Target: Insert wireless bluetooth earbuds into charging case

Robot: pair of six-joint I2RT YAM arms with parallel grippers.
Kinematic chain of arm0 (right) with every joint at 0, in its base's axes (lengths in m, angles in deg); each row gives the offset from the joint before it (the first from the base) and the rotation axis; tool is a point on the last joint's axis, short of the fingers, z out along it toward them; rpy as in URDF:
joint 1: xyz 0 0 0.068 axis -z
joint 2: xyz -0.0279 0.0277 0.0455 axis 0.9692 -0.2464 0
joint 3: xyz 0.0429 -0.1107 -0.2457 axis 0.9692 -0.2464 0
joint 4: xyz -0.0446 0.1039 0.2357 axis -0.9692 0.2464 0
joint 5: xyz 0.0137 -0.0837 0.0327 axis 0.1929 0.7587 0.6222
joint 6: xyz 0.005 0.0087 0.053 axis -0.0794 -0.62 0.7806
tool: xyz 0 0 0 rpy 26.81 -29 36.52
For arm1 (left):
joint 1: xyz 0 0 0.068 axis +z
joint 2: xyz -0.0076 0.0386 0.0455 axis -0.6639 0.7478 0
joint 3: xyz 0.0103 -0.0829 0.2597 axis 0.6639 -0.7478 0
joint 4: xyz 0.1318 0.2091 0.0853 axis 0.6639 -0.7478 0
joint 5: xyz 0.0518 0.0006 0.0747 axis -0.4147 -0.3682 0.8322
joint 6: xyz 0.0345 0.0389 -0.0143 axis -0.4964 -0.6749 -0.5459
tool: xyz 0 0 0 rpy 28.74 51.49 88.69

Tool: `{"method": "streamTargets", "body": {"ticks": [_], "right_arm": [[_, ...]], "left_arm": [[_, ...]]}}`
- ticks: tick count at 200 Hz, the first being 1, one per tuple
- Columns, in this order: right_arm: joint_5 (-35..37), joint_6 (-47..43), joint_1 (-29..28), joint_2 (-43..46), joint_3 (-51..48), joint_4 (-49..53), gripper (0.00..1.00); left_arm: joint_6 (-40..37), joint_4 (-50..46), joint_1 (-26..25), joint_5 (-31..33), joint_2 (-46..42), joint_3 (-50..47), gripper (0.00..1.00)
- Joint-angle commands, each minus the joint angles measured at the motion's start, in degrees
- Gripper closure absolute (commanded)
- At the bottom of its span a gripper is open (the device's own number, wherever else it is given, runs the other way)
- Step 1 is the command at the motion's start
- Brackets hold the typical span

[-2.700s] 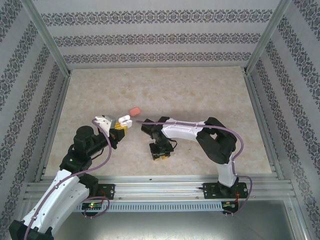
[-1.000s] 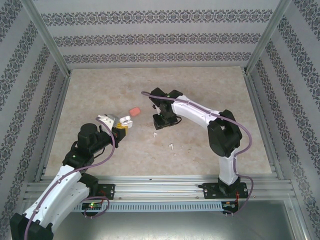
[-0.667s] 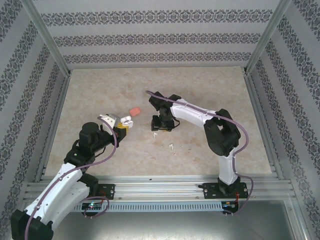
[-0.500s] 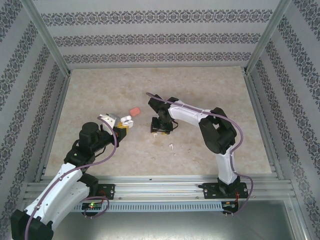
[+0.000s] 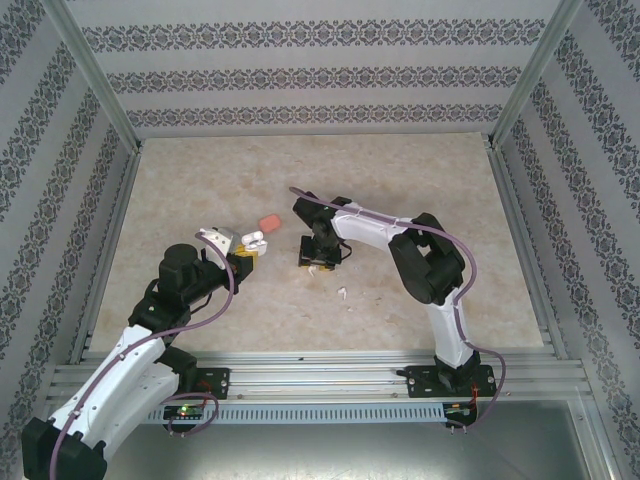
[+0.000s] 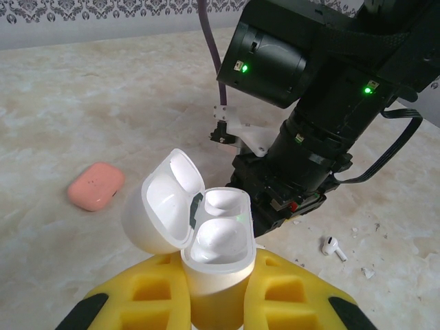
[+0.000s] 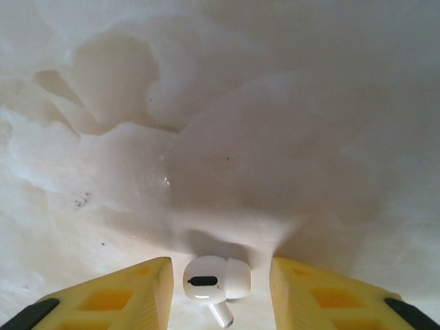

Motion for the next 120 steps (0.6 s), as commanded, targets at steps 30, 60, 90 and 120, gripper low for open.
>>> {"method": "streamTargets", "body": {"ticks": [30, 60, 90, 120], "right_arm": [[-0.01, -1.10, -0.98, -3.73, 2.05, 2.12, 0.65], [0.04, -2.04, -1.25, -3.95, 2.46, 3.35, 0.69], [0.01, -2.60, -1.77, -3.78, 2.76, 4.57, 0.74], [0.14, -2.75, -1.80, -2.28, 2.37, 4.65, 0.77]], "left_arm": [[-1.21, 2.55, -0.45, -0.94, -0.07, 0.47, 1.00], [-1.22, 2.61, -0.38, -0.85, 0.08, 0.39, 1.00], [-1.22, 2.71, -0.38, -0.72, 0.02, 0.39, 1.00], [-1.13, 2.82, -0.39, -1.00, 0.02, 0.30, 1.00]]}}
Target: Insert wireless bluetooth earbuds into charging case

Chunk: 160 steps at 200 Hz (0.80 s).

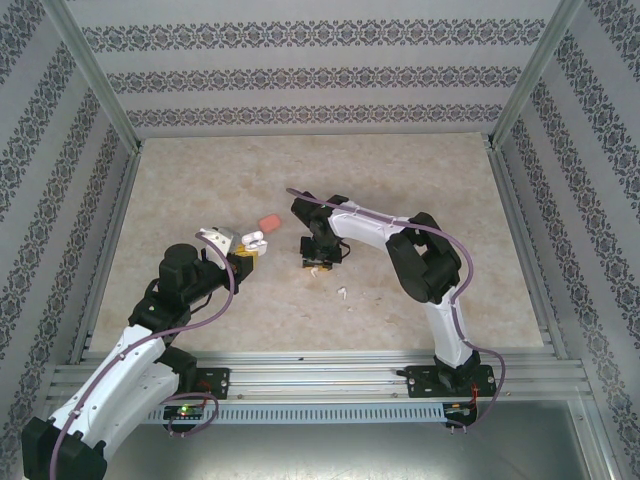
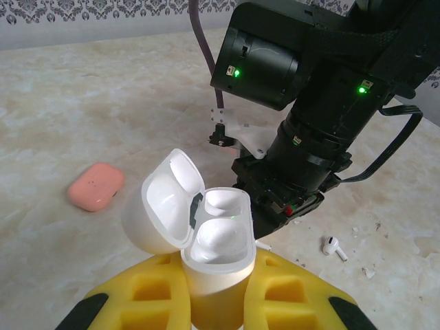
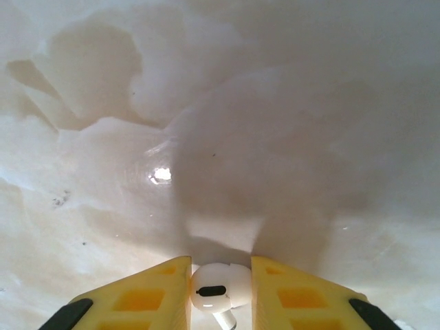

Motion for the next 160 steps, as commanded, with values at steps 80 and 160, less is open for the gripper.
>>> {"method": "streamTargets", "body": {"ticks": [80, 160], "right_arm": [[8.09, -1.96, -1.26, 15.89, -2.77, -1.14, 0.77], [14.83, -7.77, -6.04, 34.94, -7.28, -17.26, 0.77]], "left_arm": [[0.29, 9.31, -0.42, -5.01, 1.04, -0.45, 1.00], [1.21, 20.64, -0.46, -10.01, 6.09, 1.61, 1.00]]}}
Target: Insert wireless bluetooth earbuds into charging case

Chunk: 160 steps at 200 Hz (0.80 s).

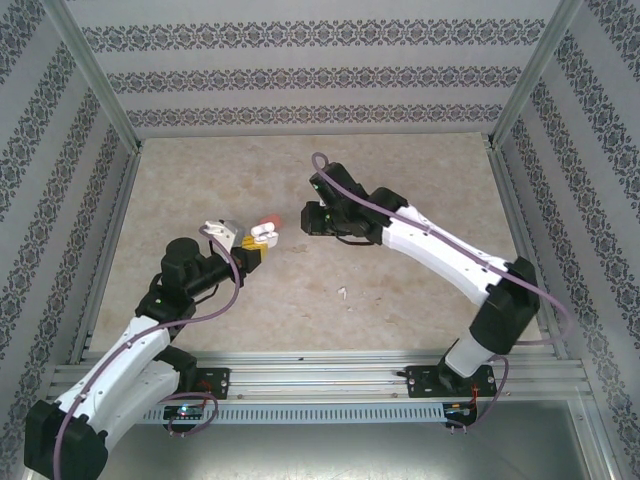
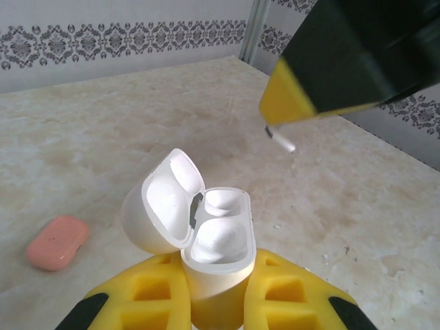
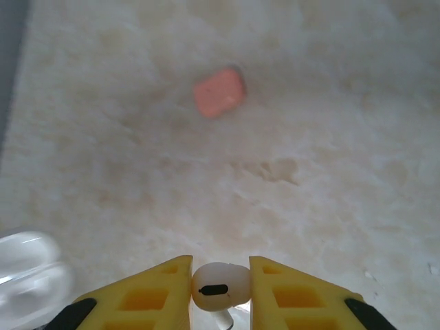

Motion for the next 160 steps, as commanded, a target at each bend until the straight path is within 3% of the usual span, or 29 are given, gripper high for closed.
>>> {"method": "streamTargets", "body": {"ticks": [1, 67, 160], "right_arm": [[3.47, -3.55, -1.96, 3.84, -2.32, -7.83, 0.77], [-0.41, -6.24, -5.62, 6.91, -6.98, -25.20, 0.78], [-4.14, -5.50, -7.70, 2.92, -7.27, -31.96, 0.79]], "left_arm": [[0.91, 8.59, -0.46, -3.33, 0.72, 1.61, 1.00], [2.43, 13.49, -0.53, -5.04, 3.52, 3.32, 1.00], [3.07, 13.86, -0.58, -4.59, 3.49, 4.08, 1.00]]}}
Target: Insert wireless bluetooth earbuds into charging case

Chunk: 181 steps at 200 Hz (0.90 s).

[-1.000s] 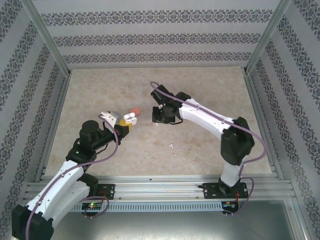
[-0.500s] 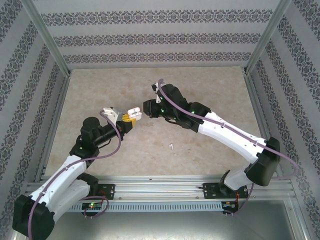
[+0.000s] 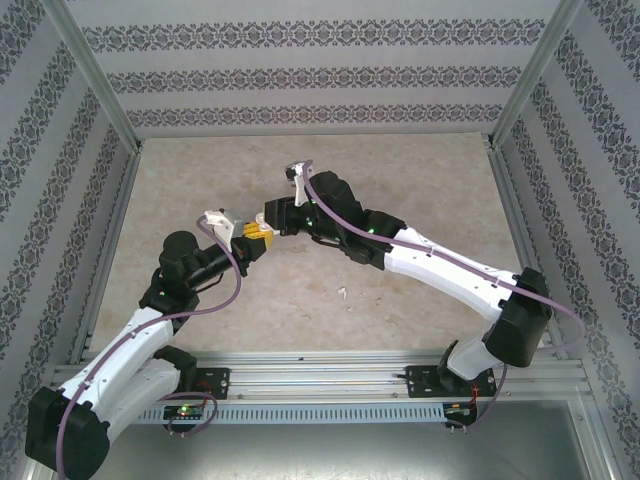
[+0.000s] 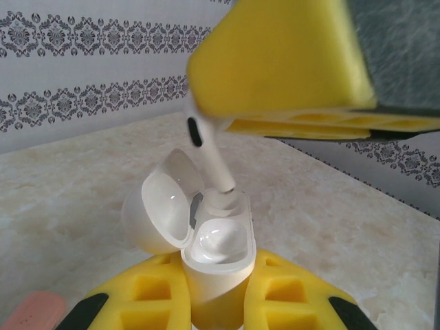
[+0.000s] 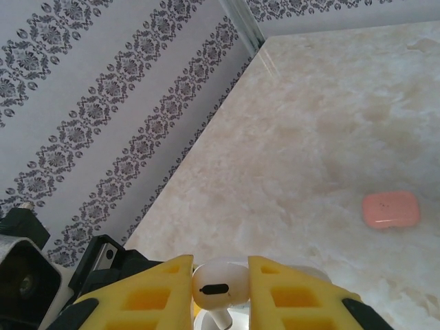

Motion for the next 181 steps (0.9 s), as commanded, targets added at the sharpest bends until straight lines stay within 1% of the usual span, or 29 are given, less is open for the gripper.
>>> {"method": "streamTargets", "body": {"ticks": [1, 97, 181], "right_arm": [[-1.20, -0.71, -0.75, -0.74, -0.68, -3.02, 0.79], [-1.12, -0.02, -1.48, -1.64, -3.76, -4.44, 0.80], [-1.92, 3.76, -2.00, -1.23, -6.78, -8.40, 0.80]], "left_arm": [[0.94, 3.58, -0.57, -0.82, -0.40, 2.20, 1.00], [1.65, 4.96, -0.59, 1.31, -0.13, 2.54, 1.00], [2.41, 5.64, -0.60, 3.40, 0.22, 2.58, 1.00]]}}
